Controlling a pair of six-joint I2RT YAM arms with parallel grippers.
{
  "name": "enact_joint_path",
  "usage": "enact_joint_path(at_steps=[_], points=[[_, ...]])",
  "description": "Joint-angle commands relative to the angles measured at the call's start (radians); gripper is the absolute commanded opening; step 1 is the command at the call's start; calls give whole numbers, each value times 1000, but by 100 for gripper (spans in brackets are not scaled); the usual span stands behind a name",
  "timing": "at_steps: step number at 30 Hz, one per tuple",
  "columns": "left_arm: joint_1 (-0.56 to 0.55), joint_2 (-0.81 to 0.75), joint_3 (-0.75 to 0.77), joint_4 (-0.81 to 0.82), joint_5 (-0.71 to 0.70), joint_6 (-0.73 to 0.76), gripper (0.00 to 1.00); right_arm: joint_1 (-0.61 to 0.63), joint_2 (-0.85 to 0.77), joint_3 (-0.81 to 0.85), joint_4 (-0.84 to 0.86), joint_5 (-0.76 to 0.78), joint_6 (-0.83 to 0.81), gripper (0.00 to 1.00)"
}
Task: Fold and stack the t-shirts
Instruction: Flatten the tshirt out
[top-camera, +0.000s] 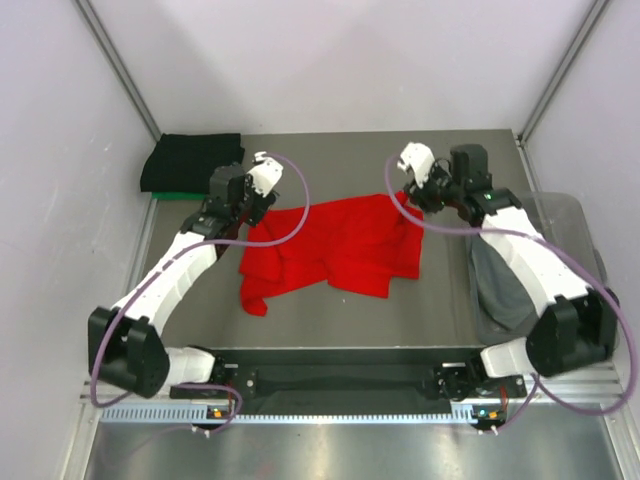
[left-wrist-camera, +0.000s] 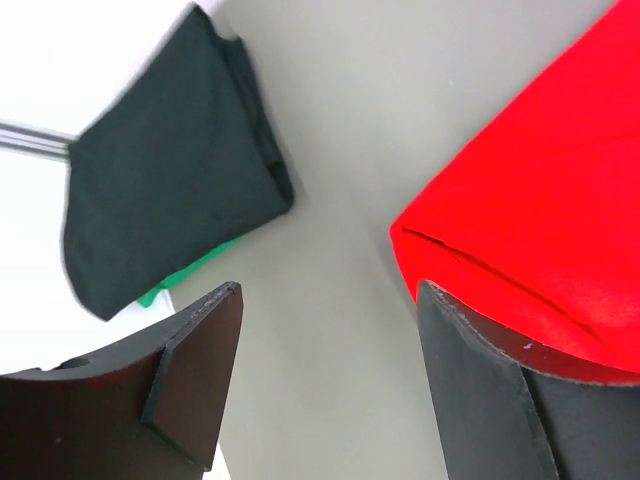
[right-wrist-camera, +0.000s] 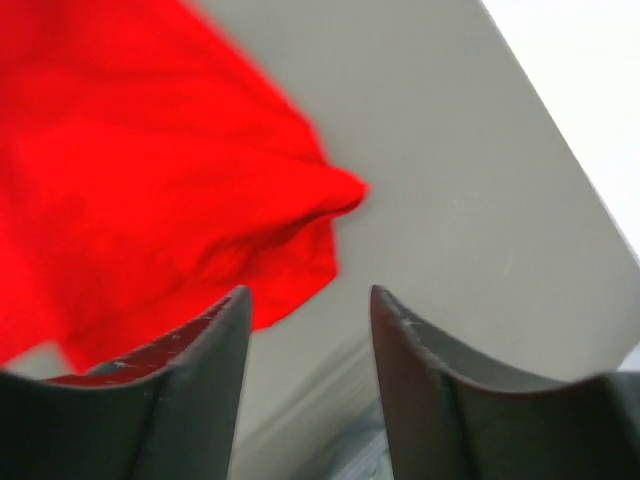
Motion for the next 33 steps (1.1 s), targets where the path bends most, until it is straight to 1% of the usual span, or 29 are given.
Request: enact_joint_path(at_steps=[1,2,3,5,6,7,8,9,10,13,19,26,29,33], points=[[-1,-105,22,-26,10,-59,75,38,-117,-88,-135,-207,-190,48],[-1,-132,1,-69,21,-52,74,55,-115,-110,-198,-212,-243,45],[-1,-143,-10,-86,31,-45,74,75,-109,-133,-221,-206,-268,41],[-1,-172,-46,-127,54,-54,74,142,-86,-211,-240,-171,-329,42],[-1,-178,-55,-139,59,-59,74,168,-86,-245,-226,-151,-347,48],[-1,-184,-70,-146,59,-68,74,222,-88,-321,-205,-106,-368,49],[-1,-192,-78,-153,53,-91,73,248,-100,-357,-145,-85,-386,48],[-1,-197,-82,-156,50,-102,73,272,-102,-383,-122,-68,-388,47],[2,-200,-89,-159,51,-111,73,314,-99,-401,-105,-46,-388,45],[18,-214,-109,-175,93,-136,73,366,-53,-418,-97,-29,-403,43],[40,-232,-142,-172,102,-139,73,385,15,-431,-39,-17,-430,40],[45,-223,-158,-164,96,-144,73,412,69,-389,-111,-63,-437,39],[45,-227,-164,-156,96,-148,73,423,63,-380,-151,-71,-443,38],[45,-229,-168,-152,99,-154,73,432,40,-383,-160,-71,-442,39]])
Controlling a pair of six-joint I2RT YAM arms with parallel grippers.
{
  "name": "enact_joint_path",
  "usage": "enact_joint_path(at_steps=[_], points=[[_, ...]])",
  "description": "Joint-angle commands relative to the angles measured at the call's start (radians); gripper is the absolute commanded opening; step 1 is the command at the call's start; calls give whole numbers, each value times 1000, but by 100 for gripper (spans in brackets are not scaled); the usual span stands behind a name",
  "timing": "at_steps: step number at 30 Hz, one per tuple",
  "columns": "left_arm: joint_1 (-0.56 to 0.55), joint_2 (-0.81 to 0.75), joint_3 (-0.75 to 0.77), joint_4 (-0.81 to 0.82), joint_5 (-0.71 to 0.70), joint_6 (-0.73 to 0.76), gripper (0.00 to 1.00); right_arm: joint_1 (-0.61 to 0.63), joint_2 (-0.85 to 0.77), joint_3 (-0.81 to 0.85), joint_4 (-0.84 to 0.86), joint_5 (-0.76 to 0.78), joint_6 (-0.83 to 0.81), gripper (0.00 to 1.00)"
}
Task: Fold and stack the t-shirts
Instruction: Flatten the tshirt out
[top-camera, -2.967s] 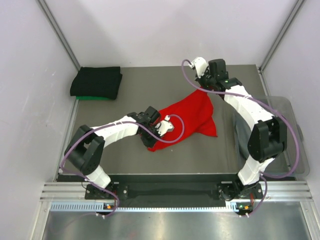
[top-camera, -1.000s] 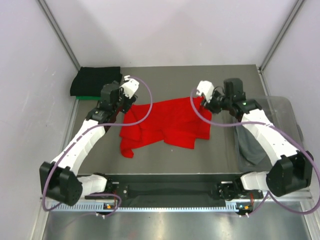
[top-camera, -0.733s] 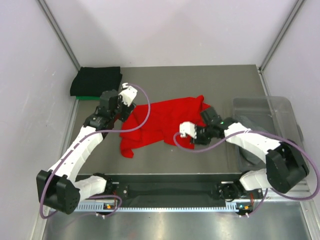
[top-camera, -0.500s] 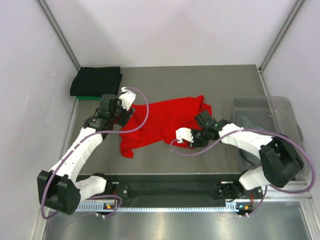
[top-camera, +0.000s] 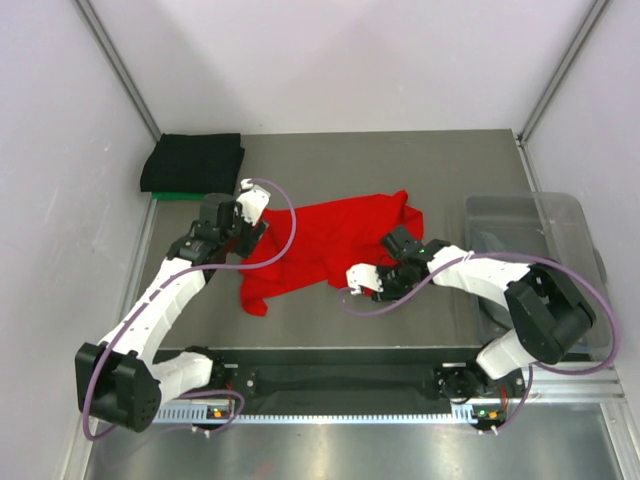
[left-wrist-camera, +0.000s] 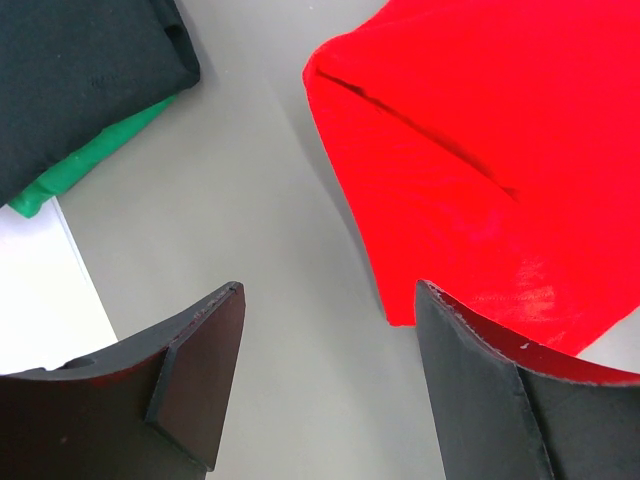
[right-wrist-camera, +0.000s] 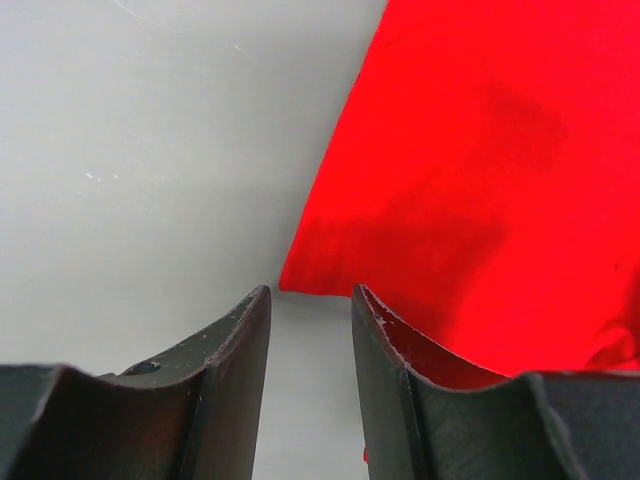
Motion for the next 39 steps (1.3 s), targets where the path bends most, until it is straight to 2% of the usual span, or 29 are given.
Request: enact_joint_path(at_steps=[1,13,16,17,20,21,24,26,28,29,33,36,39], points=[[6,-23,-7,39,17,-22,73,21,-25,40,-26,-40,-17,39],[8,-41,-19,31,9,-23,73,46,77,58,29,-11,14,40],[11,-43,-16,28,9,-23,73,46,91,63,29,0,22,32],[9,-44,-14,24,10,-23,73,47,94,66,23,1,22,22],[9,-46,-4,10,14,-22,73,47,87,80,-16,6,17,1],[11,-46,1,7,15,-19,73,46,75,85,-28,15,18,0],[9,-50,18,-22,21,-8,73,43,-4,123,-66,41,26,0],[9,-66,30,-51,84,9,73,34,-85,155,-86,50,44,0],[9,-91,44,-100,159,30,72,18,-160,212,-86,67,75,0],[11,-99,47,-120,244,42,71,12,-182,230,-74,78,90,0],[3,-101,50,-180,403,64,70,-5,-260,278,41,190,146,0],[-35,-57,42,-209,415,64,69,-23,-240,322,49,222,173,0],[-116,14,42,-229,315,44,62,-49,-205,342,63,228,202,0]])
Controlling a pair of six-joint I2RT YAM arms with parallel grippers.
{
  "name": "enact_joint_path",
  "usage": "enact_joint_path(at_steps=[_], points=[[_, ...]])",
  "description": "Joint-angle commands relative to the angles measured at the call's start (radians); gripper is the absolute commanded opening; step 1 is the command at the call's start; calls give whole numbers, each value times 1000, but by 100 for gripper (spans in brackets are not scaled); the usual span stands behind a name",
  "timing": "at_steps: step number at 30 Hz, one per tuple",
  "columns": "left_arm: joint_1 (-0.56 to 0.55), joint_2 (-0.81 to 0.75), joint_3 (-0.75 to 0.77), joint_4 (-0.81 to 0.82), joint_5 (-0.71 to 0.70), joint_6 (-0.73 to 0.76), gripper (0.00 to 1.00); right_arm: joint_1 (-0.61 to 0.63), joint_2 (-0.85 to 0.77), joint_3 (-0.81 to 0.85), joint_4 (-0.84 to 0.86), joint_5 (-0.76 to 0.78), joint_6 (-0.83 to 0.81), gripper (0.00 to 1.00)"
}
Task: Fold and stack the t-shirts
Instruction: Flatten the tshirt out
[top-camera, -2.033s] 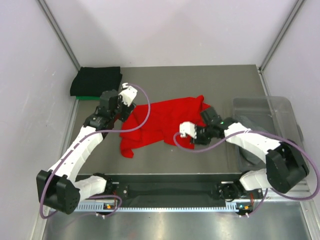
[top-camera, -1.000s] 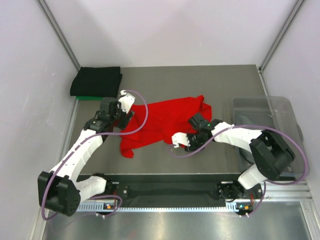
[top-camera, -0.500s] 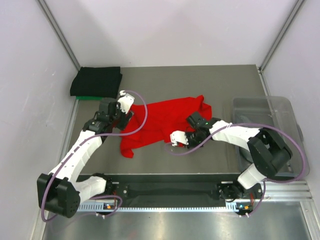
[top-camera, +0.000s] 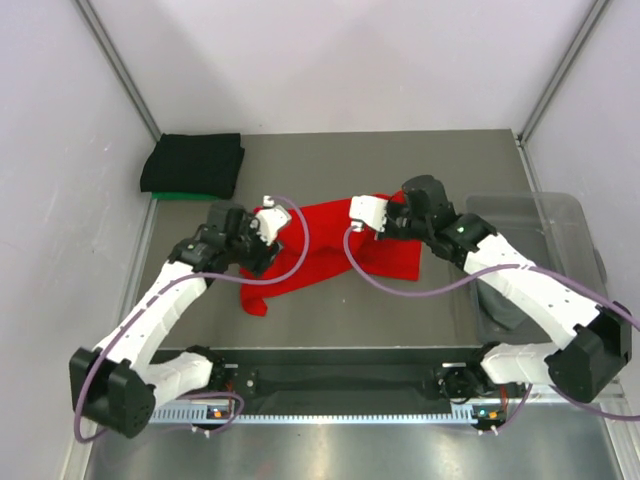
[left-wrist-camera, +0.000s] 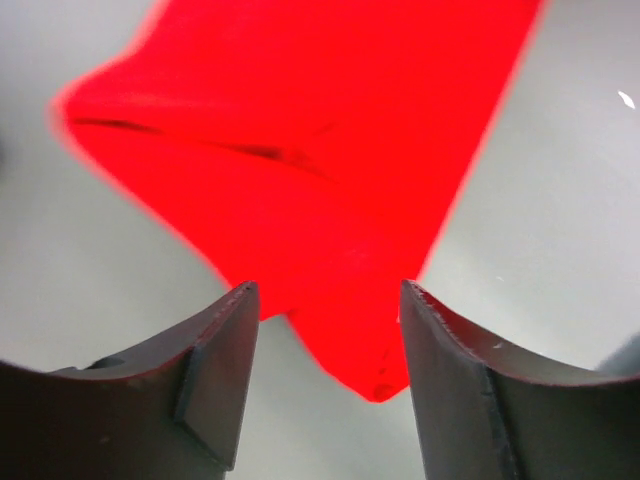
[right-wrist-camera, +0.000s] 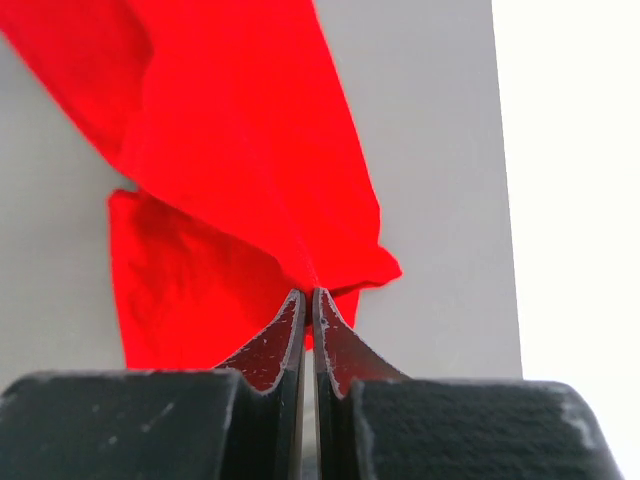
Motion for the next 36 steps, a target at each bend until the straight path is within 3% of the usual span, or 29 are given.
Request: enact_joint_path(at_steps=[1,4,9,14,21,36], points=[[-73,72,23,-52,-30,-14,59,-33,60,37,33,49,70,0],[-74,111,13,-56,-61,-34,57,-58,89,77,30,53,108,0],[-75,149,-39,-24,-58,-22,66,-85,104,115,16,28,128,0],[-75,216,-22,-5,-69,-28,68,-88,113,123,12,22,140,0],[-75,370,76,-63,-52,-46,64,-101,97,102,21,10,145,0],[-106,454,108,-57,-99,-59,57,-114,74,62,42,-9,150,0]])
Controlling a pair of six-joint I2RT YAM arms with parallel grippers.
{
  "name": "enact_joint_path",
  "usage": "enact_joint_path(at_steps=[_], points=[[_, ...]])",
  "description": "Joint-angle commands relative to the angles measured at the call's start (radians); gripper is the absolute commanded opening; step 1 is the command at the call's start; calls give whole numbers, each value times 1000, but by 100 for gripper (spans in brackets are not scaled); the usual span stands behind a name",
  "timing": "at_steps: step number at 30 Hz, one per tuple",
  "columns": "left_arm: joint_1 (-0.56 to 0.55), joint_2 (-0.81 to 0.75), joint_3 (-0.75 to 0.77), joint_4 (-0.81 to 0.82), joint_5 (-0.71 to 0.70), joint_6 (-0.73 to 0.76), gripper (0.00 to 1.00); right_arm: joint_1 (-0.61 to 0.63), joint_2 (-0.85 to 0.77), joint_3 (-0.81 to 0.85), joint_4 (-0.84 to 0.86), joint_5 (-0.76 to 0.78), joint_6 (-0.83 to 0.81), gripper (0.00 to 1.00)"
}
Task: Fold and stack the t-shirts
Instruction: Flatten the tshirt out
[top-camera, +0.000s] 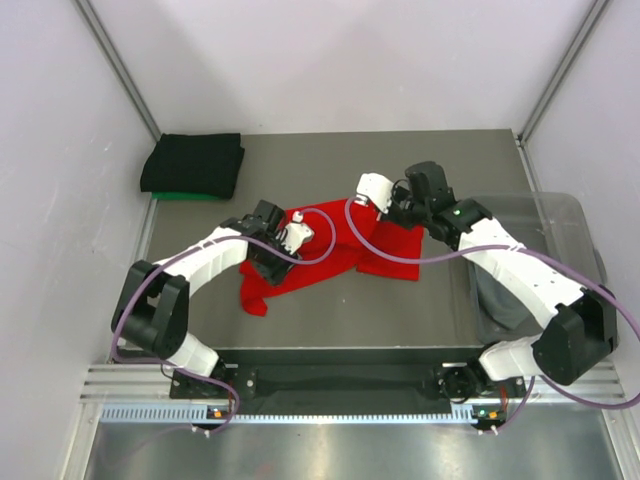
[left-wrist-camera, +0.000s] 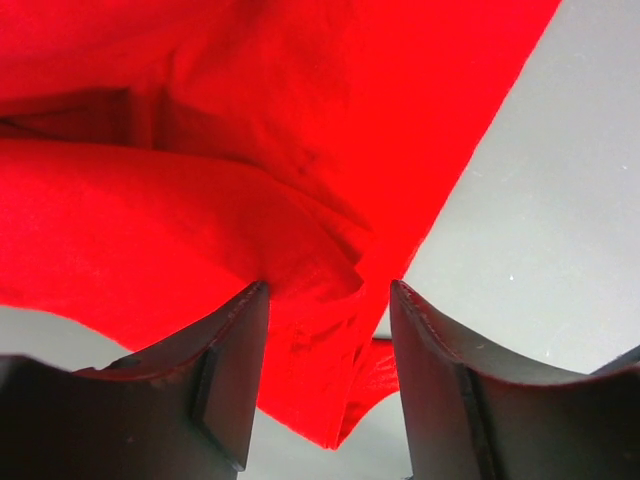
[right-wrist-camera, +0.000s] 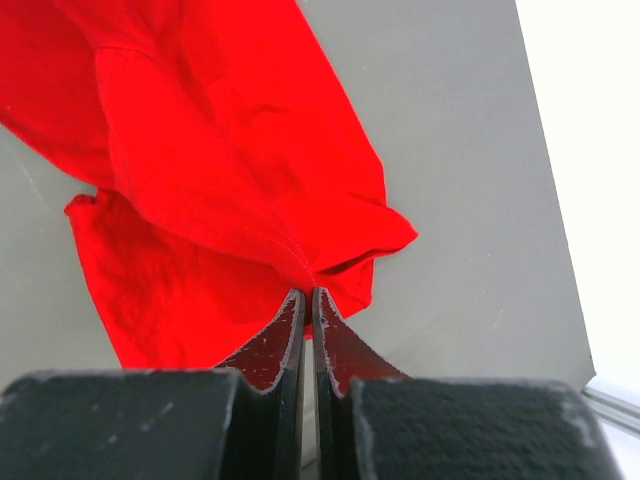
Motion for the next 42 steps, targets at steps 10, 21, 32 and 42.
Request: enact_joint_path(at_steps=[10,21,32,42], points=[[-15,32,53,-8,-12,-13,33,-20,-60,-41,56,-20,20,0],[-41,18,56,-37,6,-14,49,-26,-63,-55,64,-26,23,0],[-61,79,60,-21,-69,-20,45,-26,-64,-66,72,-31,26,0],[-61,70,50,-8,-115,-22,37,-29,-63,-73,78,-42,30,0]])
